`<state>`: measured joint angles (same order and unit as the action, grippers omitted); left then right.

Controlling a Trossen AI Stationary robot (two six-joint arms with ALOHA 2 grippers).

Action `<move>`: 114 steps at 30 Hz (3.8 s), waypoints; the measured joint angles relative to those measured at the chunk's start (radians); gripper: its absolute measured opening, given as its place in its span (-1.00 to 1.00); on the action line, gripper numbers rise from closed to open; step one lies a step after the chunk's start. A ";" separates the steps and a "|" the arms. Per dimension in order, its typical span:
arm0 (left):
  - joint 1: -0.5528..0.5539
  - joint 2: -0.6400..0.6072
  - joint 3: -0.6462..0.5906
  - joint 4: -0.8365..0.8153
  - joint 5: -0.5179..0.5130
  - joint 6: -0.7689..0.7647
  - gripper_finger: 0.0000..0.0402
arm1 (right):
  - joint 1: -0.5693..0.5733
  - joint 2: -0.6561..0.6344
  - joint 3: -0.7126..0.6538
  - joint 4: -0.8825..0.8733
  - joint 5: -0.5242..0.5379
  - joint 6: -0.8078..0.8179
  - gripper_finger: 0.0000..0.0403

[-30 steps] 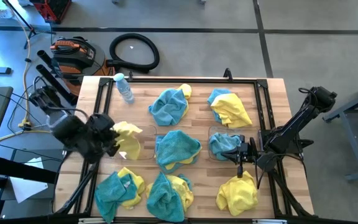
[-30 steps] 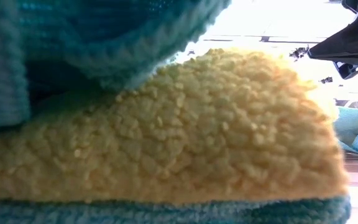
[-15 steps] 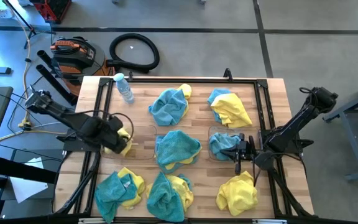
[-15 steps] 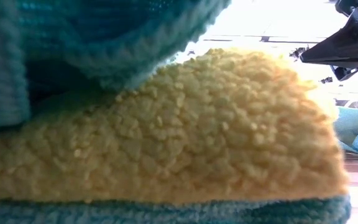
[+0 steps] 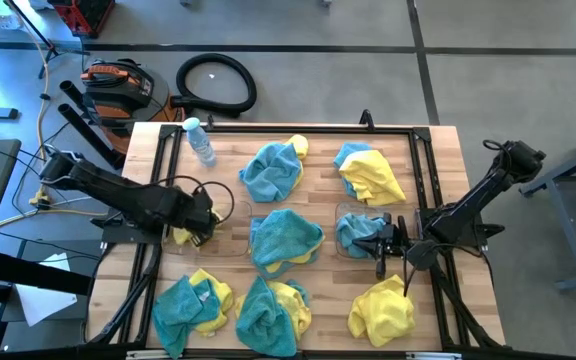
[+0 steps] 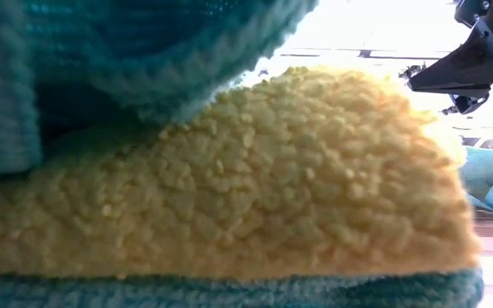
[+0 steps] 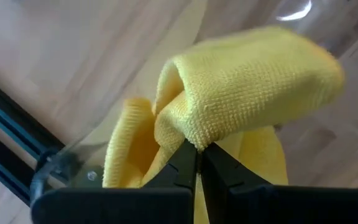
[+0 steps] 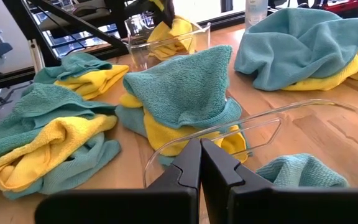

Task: Sort microfiber towel by color & place in baskets
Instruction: Put the yellow microfiber cloth into the left transparent bin, then put the blue microfiber cloth into the right transparent bin

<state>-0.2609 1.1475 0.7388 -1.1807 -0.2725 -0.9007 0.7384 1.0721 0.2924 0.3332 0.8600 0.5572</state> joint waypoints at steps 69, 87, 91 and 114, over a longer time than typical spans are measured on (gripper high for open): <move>-0.184 -0.250 -0.325 1.373 -0.177 0.725 -0.45 | -0.379 0.307 0.515 -0.181 -0.314 -0.370 -0.98; -0.025 -0.490 -0.350 1.264 -0.070 0.868 -0.45 | -0.555 0.738 1.101 -0.780 -0.627 -0.357 -0.10; -0.025 -0.520 -0.350 1.235 -0.073 0.861 -0.45 | -0.577 0.794 1.102 -0.785 -0.654 -0.355 -0.07; -0.025 -0.519 -0.350 1.195 -0.131 0.772 -0.45 | -0.560 0.648 1.100 -0.886 -0.624 -0.241 -0.97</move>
<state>-0.2863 0.6285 0.3889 0.0146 -0.4035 -0.1291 0.1785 1.7197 1.3926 -0.5530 0.2360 0.3166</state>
